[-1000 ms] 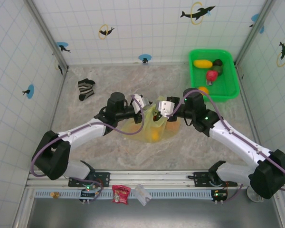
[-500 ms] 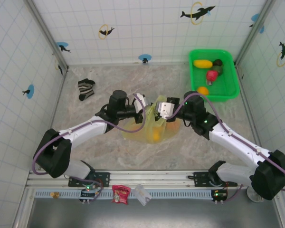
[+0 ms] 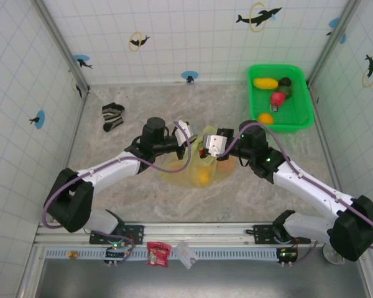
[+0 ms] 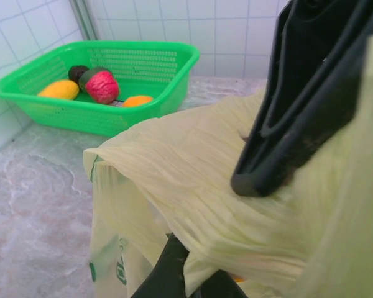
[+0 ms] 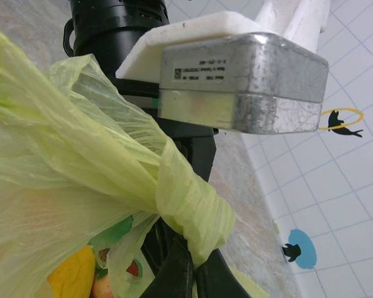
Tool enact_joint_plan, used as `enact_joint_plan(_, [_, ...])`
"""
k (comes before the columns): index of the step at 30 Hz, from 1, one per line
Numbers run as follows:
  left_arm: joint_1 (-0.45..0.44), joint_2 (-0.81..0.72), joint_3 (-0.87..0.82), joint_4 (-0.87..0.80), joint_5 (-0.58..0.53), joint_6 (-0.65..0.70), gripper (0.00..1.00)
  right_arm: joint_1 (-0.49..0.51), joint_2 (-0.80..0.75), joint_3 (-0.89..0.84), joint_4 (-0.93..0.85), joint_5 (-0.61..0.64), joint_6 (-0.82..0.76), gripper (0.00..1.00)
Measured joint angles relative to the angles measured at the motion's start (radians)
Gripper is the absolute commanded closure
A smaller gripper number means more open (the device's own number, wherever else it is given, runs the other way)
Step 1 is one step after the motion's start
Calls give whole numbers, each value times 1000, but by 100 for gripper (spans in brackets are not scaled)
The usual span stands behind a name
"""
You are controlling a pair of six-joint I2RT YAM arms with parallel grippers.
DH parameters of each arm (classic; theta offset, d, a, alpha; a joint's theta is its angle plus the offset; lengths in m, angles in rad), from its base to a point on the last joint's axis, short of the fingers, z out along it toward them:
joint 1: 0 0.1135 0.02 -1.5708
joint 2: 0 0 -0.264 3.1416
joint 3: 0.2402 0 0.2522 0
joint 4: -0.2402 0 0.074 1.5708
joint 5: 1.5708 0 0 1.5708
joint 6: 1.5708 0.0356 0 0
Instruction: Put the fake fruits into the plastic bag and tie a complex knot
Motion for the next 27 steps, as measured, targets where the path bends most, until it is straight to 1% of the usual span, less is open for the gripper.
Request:
enact_joint_plan(1, [0, 0, 0, -1, 0, 1, 100, 0, 0, 0, 0, 1, 0, 100])
enact_joint_plan(5, [1, 0, 0, -3, 2, -2, 100, 1, -8, -2, -3, 8, 13, 72])
enact_joint_plan(6, [1, 0, 0, -2, 2, -5, 100, 3, -16, -6, -4, 10, 16, 68])
enact_joint_plan(9, [7, 0, 0, 2, 3, -28, 100, 11, -71, -42, 3, 16, 33, 61])
enact_joint_plan(12, [13, 0, -6, 23, 2, -61, 100, 20, -145, -101, 26, 31, 78, 57])
enact_joint_plan(14, [15, 0, -9, 28, -2, -82, 100, 34, -183, -134, 44, 44, 115, 57])
enact_joint_plan(16, [15, 0, -13, 37, -5, -103, 100, 61, -219, -170, 74, 54, 151, 56])
enact_joint_plan(18, [15, 0, -21, 48, -9, -125, 100, 116, -253, -213, 111, 81, 173, 56])
enact_joint_plan(20, [15, 0, -26, 50, -11, -141, 100, 171, -265, -240, 134, 109, 182, 56])
enact_joint_plan(23, [15, 0, -30, 60, -18, -163, 100, 245, -257, -265, 188, 164, 179, 50])
enact_joint_plan(27, [15, 0, -43, 72, -22, -183, 100, 309, -233, -304, 278, 240, 136, 49])
